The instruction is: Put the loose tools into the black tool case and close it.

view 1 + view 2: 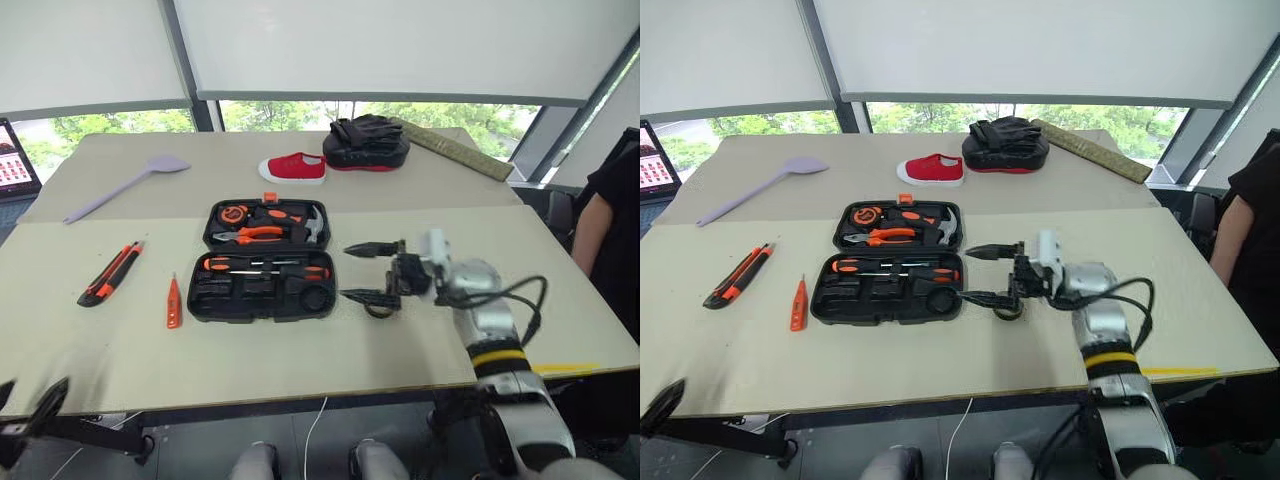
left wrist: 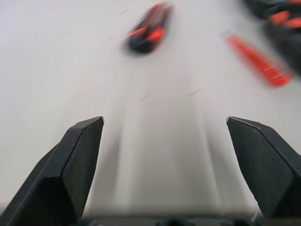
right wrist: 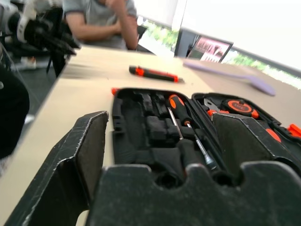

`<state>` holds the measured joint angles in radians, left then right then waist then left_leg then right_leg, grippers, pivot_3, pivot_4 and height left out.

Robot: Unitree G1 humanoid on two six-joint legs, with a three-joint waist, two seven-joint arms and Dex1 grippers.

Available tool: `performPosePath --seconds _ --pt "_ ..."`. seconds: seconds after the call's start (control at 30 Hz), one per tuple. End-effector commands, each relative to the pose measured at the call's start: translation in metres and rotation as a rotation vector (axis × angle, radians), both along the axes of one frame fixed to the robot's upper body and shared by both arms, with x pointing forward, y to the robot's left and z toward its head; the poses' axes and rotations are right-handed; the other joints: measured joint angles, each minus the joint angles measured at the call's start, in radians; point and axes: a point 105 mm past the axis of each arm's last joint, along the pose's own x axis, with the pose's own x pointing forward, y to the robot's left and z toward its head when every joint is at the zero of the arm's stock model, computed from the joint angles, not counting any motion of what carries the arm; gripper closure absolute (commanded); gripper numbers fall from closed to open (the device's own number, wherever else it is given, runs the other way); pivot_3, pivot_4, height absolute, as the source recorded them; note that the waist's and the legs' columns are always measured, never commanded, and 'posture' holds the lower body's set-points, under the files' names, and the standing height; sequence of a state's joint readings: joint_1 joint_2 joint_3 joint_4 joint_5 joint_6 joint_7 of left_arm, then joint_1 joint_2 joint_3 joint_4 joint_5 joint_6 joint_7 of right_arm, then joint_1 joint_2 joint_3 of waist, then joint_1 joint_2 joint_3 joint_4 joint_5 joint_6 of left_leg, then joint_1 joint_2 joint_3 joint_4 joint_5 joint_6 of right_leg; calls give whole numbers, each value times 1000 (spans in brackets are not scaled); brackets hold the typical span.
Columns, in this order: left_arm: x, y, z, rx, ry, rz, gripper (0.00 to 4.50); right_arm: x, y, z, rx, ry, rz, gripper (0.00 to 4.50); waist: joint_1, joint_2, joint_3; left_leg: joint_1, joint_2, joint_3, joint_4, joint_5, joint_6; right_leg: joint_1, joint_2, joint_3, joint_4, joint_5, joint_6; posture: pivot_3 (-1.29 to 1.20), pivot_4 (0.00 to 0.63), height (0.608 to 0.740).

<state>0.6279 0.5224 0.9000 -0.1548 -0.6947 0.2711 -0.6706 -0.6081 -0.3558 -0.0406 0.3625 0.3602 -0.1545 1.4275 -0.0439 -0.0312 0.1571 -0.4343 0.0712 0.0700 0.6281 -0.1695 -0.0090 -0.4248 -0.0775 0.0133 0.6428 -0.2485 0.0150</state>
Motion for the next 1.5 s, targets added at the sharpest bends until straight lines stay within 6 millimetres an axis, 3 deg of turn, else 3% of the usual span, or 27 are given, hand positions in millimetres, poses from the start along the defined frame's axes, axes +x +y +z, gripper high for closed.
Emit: performPosePath --seconds 0.03,0.1,0.2,0.33,0.4,0.47,0.6,0.83,1.27,1.37,1.5 --pt "-15 10 8 12 21 65 0 -10 -21 4 -36 -48 -28 358 1 -1 0 2 0 0 0 -3 -5 1 0 0 0 -3 -6 0 150 740" --pt "-6 0 15 -8 3 20 0 -10 -24 2 -51 -69 -56 32 4 -2 0 6 0 0 0 -3 -6 1 -1 0 -1 -6 -3 0 150 740" --pt "17 -20 20 -15 26 -58 0 -8 -21 7 -47 -91 -66 32 7 -3 1 9 0 0 0 -4 -7 2 -1 0 -1 -6 -2 0 150 740" --pt "68 -54 28 -56 47 -104 0 -9 -11 15 -51 -110 -27 32 23 -3 1 9 0 0 0 -4 -7 2 -1 0 1 -5 -2 0 150 740" --pt "89 -64 29 -53 64 -84 0 -11 -7 17 -50 -110 -8 32 26 -4 0 9 0 0 0 -3 -7 6 1 2 1 -1 -7 0 150 740" --pt "103 -69 29 -52 74 -58 0 -13 -5 18 -50 -110 2 32 29 -4 0 8 -1 0 1 2 0 6 1 3 3 2 0 0 150 740" --pt "129 -80 21 -62 98 -39 0 -17 -2 23 -48 -113 15 32 26 -6 0 8 -1 0 0 1 -2 4 2 5 3 1 0 0 150 740" --pt "155 -102 14 -87 120 -59 0 -21 -1 32 -43 -111 26 32 30 -7 0 6 -1 -1 0 1 -2 3 3 4 3 0 1 0 150 740" --pt "179 -115 -13 -110 192 -58 0 -30 5 39 -35 -119 55 32 36 -7 0 6 -2 -1 0 1 -3 5 3 4 4 0 1 0 150 740" --pt "184 -120 -14 -119 196 -72 705 -30 6 39 -34 -113 56 0 41 -7 0 7 -2 -1 1 2 -4 5 3 4 4 0 1 0 150 740" --pt "182 -118 -14 -113 196 -62 2134 -30 5 40 -33 -111 51 0 45 -7 0 8 -2 -1 1 3 -5 6 2 4 4 0 1 0 150 740"
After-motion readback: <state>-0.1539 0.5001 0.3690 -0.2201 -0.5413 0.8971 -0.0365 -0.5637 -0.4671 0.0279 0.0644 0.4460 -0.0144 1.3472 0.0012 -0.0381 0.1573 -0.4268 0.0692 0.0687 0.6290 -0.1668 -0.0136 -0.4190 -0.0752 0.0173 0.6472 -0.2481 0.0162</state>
